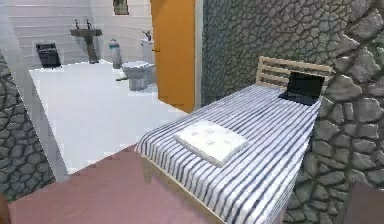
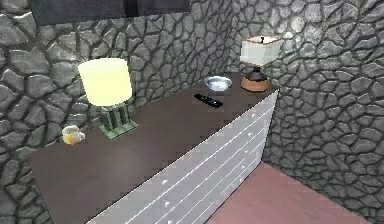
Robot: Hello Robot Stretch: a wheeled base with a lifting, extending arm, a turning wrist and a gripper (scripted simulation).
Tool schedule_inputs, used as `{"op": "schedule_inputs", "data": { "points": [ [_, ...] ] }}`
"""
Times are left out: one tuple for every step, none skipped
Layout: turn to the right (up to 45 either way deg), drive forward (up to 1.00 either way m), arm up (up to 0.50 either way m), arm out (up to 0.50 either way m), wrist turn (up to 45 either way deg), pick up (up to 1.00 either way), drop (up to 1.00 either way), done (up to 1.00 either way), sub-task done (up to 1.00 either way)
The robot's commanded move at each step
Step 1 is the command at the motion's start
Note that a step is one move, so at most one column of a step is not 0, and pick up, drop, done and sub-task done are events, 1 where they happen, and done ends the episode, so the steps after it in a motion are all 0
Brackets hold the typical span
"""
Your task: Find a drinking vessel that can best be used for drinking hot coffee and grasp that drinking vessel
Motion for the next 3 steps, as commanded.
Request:
{"op": "schedule_inputs", "data": {
  "points": [
    [0.0,0.55,0.0,0.0,0.0,0.0,0.0,0.0,0.0],
    [0.0,0.0,0.5,0.0,0.0,0.0,0.0,0.0,0.0],
    [0.0,0.0,0.38,0.0,0.0,0.0,0.0,0.0,0.0]
  ]
}}
